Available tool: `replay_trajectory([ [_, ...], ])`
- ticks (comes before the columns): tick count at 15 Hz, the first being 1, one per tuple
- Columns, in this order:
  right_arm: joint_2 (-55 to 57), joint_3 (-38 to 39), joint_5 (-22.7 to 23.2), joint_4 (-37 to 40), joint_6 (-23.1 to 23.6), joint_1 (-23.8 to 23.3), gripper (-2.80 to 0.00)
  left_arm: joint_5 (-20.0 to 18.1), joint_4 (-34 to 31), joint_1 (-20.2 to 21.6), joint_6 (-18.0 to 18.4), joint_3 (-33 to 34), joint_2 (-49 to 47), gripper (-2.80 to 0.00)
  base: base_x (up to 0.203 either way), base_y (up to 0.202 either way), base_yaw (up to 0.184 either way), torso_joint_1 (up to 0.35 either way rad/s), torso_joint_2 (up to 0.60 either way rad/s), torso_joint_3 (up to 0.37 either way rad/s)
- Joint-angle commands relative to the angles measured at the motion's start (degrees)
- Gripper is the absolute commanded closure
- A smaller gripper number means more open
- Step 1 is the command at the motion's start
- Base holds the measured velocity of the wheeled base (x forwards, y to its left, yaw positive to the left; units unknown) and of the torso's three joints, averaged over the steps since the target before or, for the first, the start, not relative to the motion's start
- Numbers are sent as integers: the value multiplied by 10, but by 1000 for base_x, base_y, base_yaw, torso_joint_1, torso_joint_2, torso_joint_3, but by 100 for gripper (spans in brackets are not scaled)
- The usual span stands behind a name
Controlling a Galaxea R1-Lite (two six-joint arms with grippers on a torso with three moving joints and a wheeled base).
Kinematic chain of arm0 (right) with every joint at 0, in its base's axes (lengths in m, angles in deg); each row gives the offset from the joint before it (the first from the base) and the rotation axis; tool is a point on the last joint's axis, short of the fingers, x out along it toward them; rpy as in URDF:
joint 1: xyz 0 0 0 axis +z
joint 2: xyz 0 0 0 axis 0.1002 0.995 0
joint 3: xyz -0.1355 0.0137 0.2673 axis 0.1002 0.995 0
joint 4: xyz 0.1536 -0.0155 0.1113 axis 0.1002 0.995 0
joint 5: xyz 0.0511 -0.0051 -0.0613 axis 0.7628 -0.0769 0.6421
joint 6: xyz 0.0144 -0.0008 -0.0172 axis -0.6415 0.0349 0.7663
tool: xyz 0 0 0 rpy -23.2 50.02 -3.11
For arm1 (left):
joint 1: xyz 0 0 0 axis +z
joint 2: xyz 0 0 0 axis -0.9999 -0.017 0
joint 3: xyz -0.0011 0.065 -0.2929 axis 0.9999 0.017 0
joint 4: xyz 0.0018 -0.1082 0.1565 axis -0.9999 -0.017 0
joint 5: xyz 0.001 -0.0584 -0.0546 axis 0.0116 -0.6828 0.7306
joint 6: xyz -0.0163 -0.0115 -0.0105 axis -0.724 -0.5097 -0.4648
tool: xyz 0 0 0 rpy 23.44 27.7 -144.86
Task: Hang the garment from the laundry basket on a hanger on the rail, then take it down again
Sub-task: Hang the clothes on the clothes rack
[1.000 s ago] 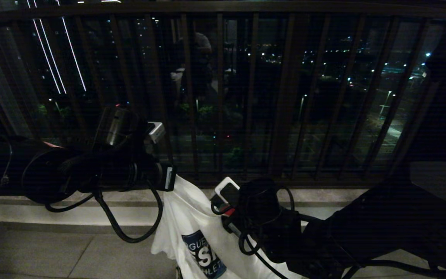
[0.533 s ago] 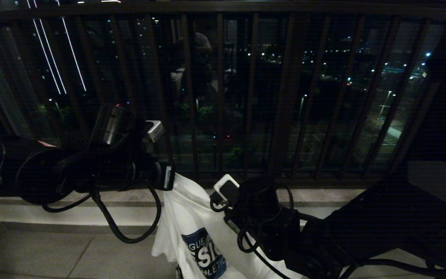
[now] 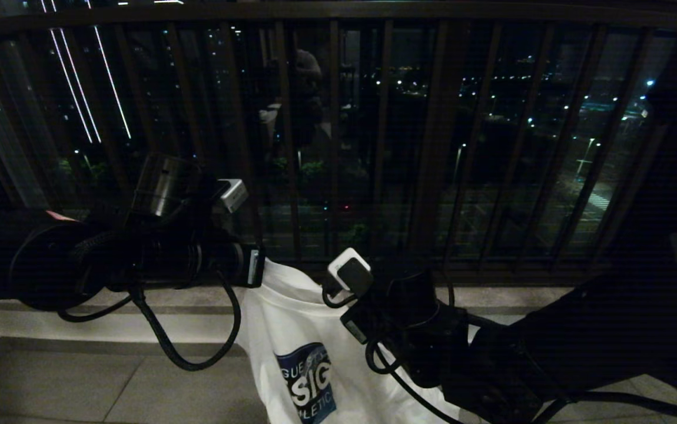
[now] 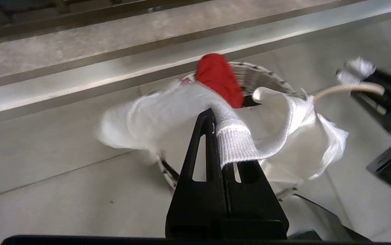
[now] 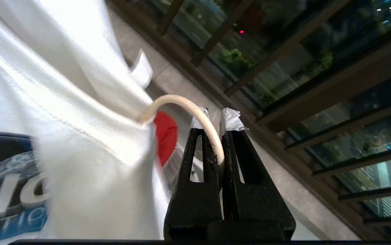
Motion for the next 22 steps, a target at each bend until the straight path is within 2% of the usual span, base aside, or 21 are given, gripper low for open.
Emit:
replay_trajectory([
  [1,-46,-1,-1,-2,3,3,0,-23,-19,-1,-2,-3,32,0,0,0,0,0,0,0],
  [4,-80,-2,-1,1,13,4,0,-48,-53,-13,-8,-11,73,0,0,0,0,0,0,0],
  [9,-129,-37,-1,68,18,11,0,-47,-51,-20,-13,-13,52,0,0,0,0,0,0,0],
  [11,-147,-43,-1,95,18,18,0,-42,-49,-19,-49,-31,31,0,0,0,0,0,0,0],
  [13,-154,-49,-1,101,18,24,0,-39,-48,-20,-62,-35,26,0,0,0,0,0,0,0],
  [15,-155,-59,-1,105,20,27,0,-37,-27,-20,-79,-35,21,0,0,0,0,0,0,0],
  [17,-161,-59,-1,134,19,36,0,-16,29,-17,-104,-31,26,0,0,0,0,0,0,0],
  [19,-163,-70,-1,138,19,43,0,-10,51,-19,-105,-16,29,0,0,0,0,0,0,0],
  [22,-163,-73,-1,138,19,45,0,-10,49,-20,-104,-14,23,0,0,0,0,0,0,0],
])
